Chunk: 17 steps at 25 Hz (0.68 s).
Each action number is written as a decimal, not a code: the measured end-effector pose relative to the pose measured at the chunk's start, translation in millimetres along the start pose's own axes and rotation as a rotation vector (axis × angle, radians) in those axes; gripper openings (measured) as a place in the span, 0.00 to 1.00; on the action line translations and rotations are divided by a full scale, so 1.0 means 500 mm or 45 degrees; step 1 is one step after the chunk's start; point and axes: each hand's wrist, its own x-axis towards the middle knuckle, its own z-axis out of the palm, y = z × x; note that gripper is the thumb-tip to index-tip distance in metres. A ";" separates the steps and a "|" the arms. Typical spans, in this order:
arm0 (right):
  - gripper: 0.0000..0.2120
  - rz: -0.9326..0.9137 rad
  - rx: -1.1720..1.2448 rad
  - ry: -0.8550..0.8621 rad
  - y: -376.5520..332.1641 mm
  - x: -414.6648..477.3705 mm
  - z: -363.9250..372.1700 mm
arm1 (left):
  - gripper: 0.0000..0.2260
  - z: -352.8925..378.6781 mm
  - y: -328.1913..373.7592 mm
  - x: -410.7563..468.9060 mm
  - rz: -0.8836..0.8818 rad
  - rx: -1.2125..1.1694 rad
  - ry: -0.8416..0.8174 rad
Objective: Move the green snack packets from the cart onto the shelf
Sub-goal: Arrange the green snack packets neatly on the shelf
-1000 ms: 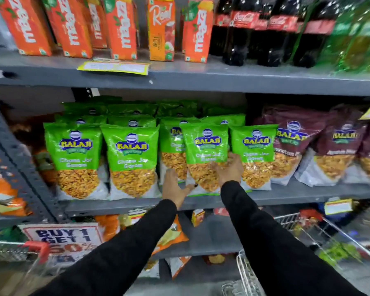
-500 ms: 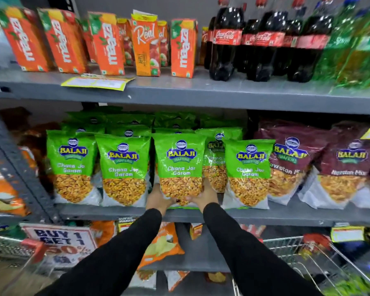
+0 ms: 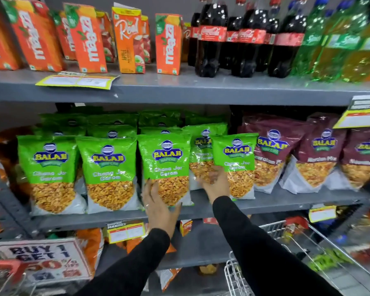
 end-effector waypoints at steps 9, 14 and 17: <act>0.32 0.283 -0.134 0.046 0.107 0.091 -0.247 | 0.32 0.228 0.177 0.041 -0.183 -0.080 -0.643; 0.35 0.253 -0.105 -0.110 0.152 0.095 -0.223 | 0.32 0.251 0.182 0.054 -0.261 0.040 -0.603; 0.30 0.108 -0.148 -0.070 0.151 0.093 -0.187 | 0.29 0.213 0.164 0.047 -0.265 -0.029 -0.457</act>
